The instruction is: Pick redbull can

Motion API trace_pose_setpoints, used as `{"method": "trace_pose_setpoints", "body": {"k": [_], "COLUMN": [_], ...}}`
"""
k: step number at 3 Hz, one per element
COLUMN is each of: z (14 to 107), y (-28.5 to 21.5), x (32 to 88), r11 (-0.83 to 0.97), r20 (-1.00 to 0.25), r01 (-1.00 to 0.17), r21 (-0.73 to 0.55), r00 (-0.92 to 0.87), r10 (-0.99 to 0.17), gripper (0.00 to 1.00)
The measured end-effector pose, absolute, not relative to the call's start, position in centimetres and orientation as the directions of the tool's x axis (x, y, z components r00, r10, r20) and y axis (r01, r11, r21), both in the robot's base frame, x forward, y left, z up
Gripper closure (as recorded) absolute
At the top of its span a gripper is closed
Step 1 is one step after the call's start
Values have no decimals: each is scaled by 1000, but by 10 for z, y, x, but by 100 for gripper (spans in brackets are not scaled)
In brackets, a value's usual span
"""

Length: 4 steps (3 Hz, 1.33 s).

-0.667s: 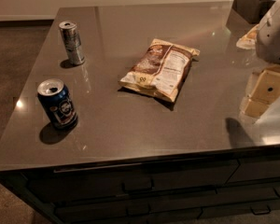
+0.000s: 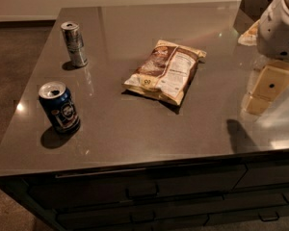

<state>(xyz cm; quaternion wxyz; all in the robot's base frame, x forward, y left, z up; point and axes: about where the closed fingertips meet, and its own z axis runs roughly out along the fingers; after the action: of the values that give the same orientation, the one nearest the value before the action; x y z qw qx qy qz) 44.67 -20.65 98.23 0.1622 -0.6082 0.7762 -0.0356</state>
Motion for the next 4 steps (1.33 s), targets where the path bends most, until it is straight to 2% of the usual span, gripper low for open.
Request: {"method": "trace_pose_setpoints", "body": {"k": [2, 4], "z": [1012, 1021], "y": [-139, -29], "x": [506, 587], "r11": [210, 176], "r20": [-310, -425], "r01": [-939, -952], "r21": [-272, -250], "r00": [-121, -55], "r10": [-943, -903], "gripper": [0, 0]}}
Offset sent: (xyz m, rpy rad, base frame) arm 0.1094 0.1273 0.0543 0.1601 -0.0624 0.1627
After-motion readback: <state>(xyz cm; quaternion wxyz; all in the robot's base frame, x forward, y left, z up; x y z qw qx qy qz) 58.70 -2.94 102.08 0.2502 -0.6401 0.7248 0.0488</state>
